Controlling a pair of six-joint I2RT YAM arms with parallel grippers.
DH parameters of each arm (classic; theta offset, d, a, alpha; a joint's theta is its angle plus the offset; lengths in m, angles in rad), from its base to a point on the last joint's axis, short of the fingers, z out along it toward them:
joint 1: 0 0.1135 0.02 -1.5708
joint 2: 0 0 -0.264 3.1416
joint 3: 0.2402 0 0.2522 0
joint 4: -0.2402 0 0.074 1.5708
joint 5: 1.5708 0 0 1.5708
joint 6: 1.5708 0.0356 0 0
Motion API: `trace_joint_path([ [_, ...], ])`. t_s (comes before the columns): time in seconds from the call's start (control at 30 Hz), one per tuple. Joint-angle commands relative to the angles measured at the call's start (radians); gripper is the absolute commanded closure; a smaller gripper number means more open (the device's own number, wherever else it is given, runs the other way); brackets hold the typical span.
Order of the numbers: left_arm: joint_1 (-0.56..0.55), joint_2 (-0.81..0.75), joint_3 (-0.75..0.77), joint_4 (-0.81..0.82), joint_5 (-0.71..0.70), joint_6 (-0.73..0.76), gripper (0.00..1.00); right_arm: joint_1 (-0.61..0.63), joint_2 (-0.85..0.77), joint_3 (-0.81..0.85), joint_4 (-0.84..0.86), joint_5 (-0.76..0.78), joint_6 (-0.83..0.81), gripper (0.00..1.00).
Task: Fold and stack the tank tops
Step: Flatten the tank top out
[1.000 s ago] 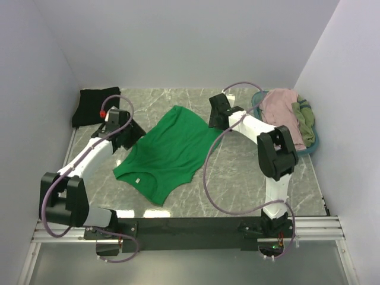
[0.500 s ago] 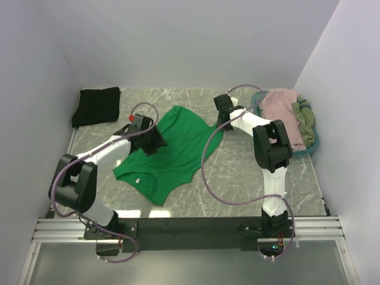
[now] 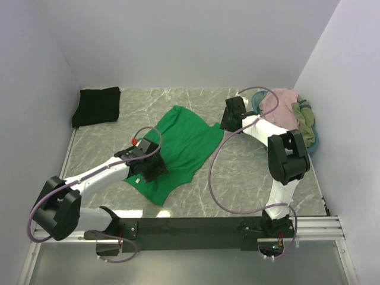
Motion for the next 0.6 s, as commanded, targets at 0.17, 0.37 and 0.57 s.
trace_joint_path([
  [0.17, -0.094, -0.024, -0.013, -0.140, -0.091, -0.063, 0.37, 0.004, 0.008, -0.032, 0.088, -0.070, 0.011, 0.43],
  [0.37, -0.138, -0.056, 0.031, -0.301, -0.156, -0.086, 0.35, 0.004, 0.059, 0.000, 0.111, -0.085, 0.014, 0.42],
  [0.57, -0.155, -0.083, 0.019, -0.403, -0.134, -0.117, 0.33, 0.004, 0.138, 0.060, 0.084, -0.085, 0.032, 0.45],
])
